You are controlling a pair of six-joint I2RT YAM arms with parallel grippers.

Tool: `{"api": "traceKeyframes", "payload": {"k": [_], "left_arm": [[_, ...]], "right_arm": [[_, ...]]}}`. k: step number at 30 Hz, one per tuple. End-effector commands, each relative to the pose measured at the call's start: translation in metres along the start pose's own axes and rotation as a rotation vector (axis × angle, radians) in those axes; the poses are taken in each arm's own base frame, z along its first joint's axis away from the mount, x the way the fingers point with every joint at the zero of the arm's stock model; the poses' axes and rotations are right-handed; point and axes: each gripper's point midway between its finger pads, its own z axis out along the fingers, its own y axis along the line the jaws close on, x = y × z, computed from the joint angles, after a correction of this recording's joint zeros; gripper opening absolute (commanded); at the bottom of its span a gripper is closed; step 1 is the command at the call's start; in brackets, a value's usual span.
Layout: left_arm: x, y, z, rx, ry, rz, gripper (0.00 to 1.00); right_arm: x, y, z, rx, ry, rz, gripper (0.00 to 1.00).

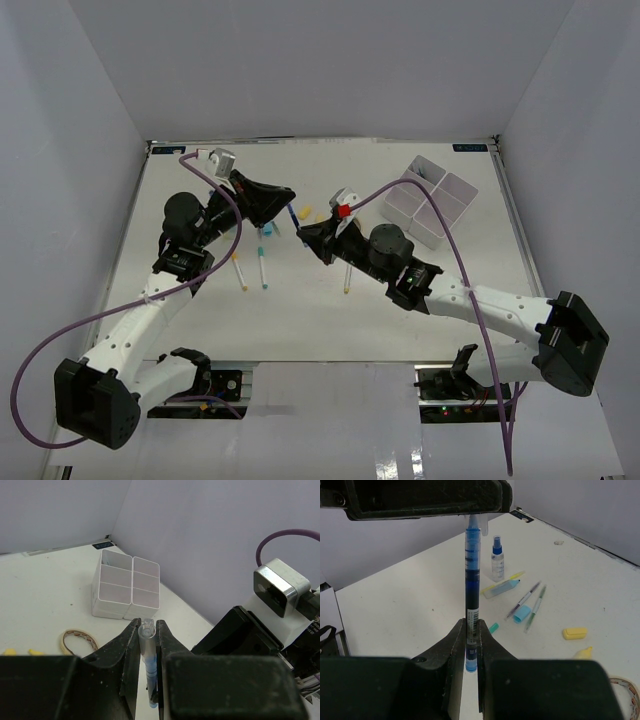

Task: Sort the stationery into containers
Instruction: Close the pen cap on the pen.

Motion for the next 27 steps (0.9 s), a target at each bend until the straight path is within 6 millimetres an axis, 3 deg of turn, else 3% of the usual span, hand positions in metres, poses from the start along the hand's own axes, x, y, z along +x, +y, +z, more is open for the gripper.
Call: {"api": "traceKeyframes", "payload": {"k": [1,11,22,27], "left_arm": [[0.002,-0.002,0.0,0.019,0.009,0.001,0.07],[0.008,-0.001,0.004,0.034,0.046,-0.022,0.06],[0.016,0.006,0.007,0.017,0.073,-0.047,0.1],[0.018,0.007,0.007,0.015,0.075,-0.056,0.12]], "right_arm": [[-0.042,0.006,0.007,-0.019,-0.111,-0.017,0.08],[-0.052,0.004,0.01,-0.006,-0.141,-0.027,0.08],[-0.095,-0.006,0.004,0.055,-0.267,-0.055,0.08],[-0.106,-0.007,0.004,0.063,-0.295,-0.058,0.08]]}}
